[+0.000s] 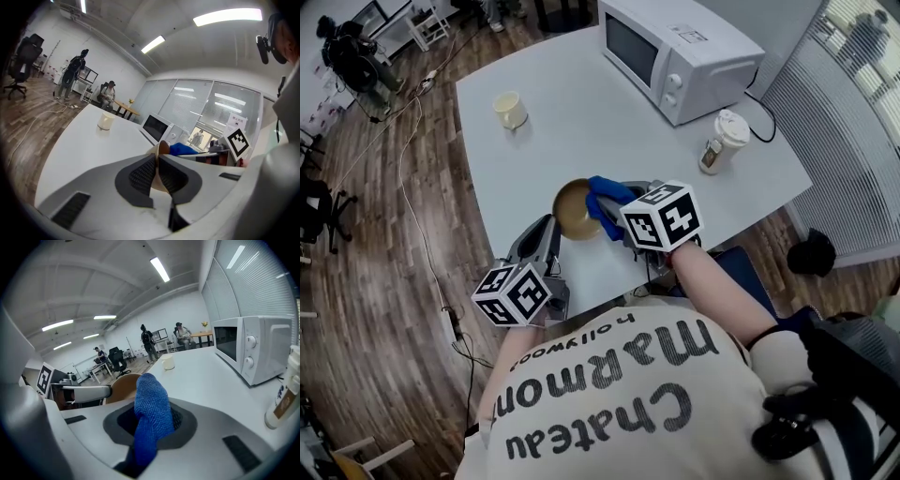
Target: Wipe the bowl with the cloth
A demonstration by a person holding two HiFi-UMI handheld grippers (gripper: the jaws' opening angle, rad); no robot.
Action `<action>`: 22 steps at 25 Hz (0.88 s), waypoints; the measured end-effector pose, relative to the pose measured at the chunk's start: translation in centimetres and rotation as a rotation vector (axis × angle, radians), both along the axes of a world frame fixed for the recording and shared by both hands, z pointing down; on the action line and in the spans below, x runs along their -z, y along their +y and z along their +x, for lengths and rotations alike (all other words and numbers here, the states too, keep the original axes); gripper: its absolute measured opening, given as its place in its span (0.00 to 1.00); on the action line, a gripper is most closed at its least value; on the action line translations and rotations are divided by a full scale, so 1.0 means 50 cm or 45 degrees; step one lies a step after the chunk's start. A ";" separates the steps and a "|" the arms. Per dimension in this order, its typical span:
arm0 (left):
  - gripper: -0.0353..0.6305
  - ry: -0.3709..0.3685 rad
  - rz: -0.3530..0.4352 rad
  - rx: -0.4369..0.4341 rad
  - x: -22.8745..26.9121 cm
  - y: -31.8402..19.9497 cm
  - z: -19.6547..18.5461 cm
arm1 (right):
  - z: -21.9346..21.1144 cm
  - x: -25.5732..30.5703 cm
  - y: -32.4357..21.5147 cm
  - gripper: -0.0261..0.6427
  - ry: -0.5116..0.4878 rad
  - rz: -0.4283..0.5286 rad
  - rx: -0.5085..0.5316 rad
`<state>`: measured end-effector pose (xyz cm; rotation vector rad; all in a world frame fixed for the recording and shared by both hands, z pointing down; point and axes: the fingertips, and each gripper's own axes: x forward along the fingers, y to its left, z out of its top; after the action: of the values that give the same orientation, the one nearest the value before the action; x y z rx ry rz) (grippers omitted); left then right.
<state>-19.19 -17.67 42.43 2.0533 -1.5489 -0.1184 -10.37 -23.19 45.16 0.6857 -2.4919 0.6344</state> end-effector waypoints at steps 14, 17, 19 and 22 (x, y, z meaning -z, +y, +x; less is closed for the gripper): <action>0.08 0.298 -0.380 0.225 -0.219 -0.121 0.052 | 0.127 -0.036 -0.192 0.11 -0.165 -0.131 -0.190; 0.08 0.298 -0.408 0.249 -0.232 -0.146 0.062 | 0.143 -0.047 -0.216 0.11 -0.161 -0.144 -0.181; 0.08 0.297 -0.424 0.259 -0.237 -0.158 0.068 | 0.155 -0.058 -0.227 0.11 -0.166 -0.167 -0.192; 0.07 0.257 -0.450 0.281 -0.248 -0.167 0.067 | 0.165 -0.077 -0.238 0.11 -0.187 -0.217 -0.213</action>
<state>-15.86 -26.02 54.81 1.5479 -1.5403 -0.1204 -2.14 -35.08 49.03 0.8140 -2.4920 0.9787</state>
